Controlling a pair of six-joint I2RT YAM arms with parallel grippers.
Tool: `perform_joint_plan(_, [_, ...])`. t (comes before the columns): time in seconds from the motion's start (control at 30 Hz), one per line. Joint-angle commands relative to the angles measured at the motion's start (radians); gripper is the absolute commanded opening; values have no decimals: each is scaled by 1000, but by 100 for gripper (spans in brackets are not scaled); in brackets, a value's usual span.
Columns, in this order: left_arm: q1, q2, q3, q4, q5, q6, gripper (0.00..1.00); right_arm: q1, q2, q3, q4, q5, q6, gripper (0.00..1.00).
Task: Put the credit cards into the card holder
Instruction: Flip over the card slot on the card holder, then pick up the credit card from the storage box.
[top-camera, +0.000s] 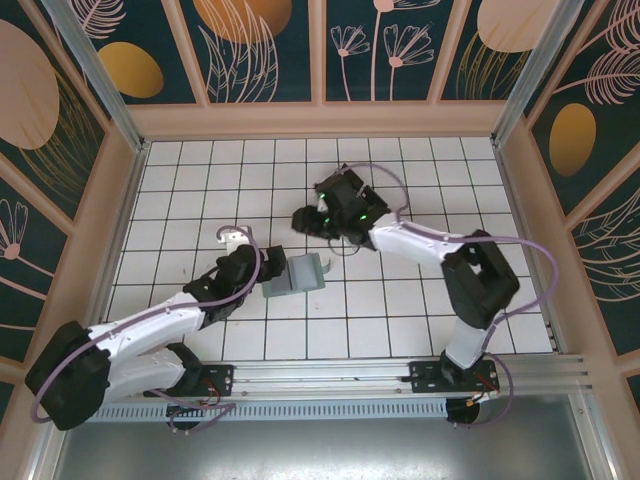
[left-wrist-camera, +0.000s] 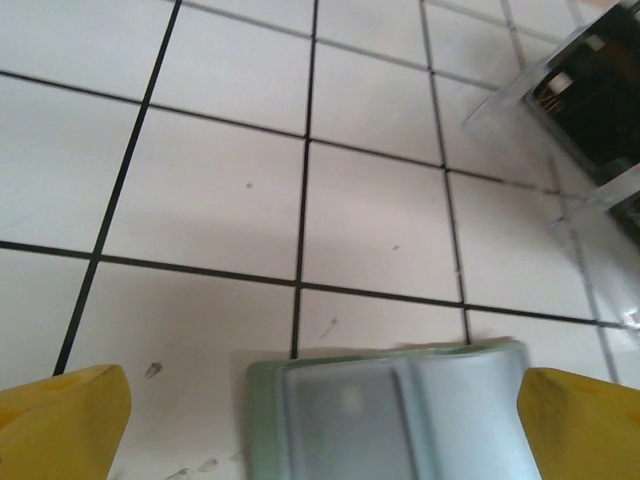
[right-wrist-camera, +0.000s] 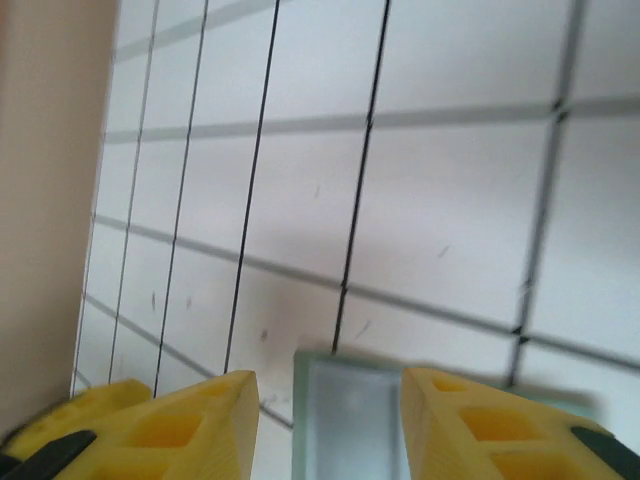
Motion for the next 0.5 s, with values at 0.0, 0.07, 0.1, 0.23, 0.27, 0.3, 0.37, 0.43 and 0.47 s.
perform_joint_plan(0.0, [31, 37, 62, -28, 63, 51, 99, -78, -36, 40, -152, 107, -132, 42])
perform_joint_plan(0.07, [49, 53, 73, -27, 80, 53, 99, -127, -26, 71, -209, 143, -193, 41])
perform_joint_plan(0.1, [56, 60, 78, -27, 85, 54, 99, -144, -19, 86, -232, 161, -219, 41])
perform_joint_plan(0.23, [94, 101, 112, -31, 122, 60, 99, -183, 36, 160, -325, 235, -329, 39])
perform_joint_plan(0.27, [101, 113, 120, -33, 128, 60, 99, -201, 48, 171, -338, 251, -346, 38])
perform_joint_plan(0.3, [107, 126, 128, -33, 136, 60, 99, -205, 61, 179, -351, 263, -367, 38])
perform_joint_plan(0.37, [119, 148, 138, -30, 145, 57, 99, -207, 81, 187, -364, 289, -397, 37])
perform_joint_plan(0.43, [132, 173, 153, -34, 159, 56, 99, -207, 101, 192, -371, 306, -422, 36])
perform_joint_plan(0.47, [137, 182, 159, -34, 164, 54, 99, -207, 106, 192, -372, 312, -430, 36])
